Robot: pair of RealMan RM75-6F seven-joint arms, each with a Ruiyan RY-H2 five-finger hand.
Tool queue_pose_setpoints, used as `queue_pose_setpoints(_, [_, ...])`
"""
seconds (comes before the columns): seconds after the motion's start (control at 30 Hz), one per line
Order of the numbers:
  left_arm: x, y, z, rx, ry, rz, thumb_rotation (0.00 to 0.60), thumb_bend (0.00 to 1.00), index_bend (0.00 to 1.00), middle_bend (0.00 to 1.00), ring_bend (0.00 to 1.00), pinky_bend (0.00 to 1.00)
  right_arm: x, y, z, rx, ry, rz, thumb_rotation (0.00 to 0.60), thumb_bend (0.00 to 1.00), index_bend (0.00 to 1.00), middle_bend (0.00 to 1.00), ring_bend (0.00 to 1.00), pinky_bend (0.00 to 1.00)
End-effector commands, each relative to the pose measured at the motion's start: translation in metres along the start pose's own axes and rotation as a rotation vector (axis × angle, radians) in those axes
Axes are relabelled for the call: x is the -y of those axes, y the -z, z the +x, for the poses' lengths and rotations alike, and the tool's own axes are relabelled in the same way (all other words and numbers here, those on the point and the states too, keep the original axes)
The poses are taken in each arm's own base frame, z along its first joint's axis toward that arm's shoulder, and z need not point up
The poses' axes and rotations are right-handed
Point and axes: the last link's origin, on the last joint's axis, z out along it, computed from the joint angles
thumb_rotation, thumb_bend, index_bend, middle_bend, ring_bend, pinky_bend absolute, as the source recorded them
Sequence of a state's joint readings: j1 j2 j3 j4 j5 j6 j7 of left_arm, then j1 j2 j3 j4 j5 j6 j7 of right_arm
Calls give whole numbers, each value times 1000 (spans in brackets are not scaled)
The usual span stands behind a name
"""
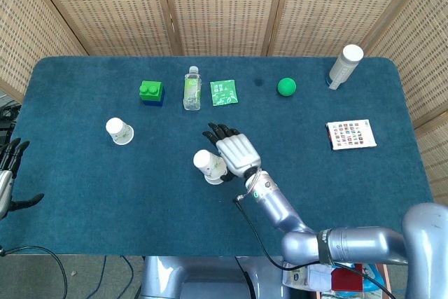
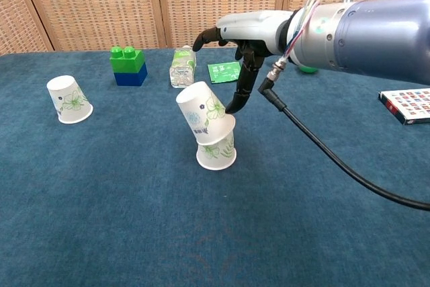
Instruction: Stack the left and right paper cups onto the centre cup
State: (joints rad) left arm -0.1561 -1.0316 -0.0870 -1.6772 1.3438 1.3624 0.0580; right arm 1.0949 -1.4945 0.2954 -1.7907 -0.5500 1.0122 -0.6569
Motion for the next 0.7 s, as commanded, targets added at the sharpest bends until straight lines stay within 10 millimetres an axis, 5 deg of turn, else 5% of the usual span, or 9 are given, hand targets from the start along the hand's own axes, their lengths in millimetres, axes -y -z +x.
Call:
queue_pose_setpoints(0.03, [0, 0, 0, 1, -1, 1, 600, 49, 0, 0, 0, 0, -1, 2, 1, 0, 6, 1, 600, 71, 122, 24, 46, 200])
queue_pose_setpoints(0.7, [-4, 0, -5, 11, -18, -3, 600, 48, 0, 0, 0, 0, -33, 62, -35, -135, 268, 336, 600, 71, 207, 53, 18, 143])
